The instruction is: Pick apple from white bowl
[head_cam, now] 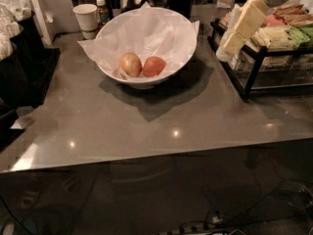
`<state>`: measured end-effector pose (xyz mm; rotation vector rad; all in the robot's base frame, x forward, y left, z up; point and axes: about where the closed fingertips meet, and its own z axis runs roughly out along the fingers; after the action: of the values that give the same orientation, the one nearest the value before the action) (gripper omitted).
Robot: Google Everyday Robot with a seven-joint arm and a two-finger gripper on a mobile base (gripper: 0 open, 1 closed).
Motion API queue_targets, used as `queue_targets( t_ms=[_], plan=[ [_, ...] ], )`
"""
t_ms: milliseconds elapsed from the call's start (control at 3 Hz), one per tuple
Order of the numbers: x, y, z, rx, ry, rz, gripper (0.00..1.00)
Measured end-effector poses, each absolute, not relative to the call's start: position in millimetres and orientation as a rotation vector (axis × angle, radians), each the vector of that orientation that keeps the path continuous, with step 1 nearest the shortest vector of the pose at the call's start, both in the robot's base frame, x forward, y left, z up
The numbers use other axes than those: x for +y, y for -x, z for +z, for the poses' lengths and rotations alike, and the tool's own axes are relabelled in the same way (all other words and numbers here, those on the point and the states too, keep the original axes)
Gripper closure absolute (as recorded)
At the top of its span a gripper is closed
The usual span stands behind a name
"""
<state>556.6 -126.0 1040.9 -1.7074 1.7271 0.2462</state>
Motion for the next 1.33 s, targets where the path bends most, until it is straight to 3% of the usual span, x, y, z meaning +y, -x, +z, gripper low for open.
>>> queue_targets(
  t_ms=[1333],
  plan=[
    [-96.0,-626.2,980.5,1.814,1.559,0.409,0.00]
  ],
)
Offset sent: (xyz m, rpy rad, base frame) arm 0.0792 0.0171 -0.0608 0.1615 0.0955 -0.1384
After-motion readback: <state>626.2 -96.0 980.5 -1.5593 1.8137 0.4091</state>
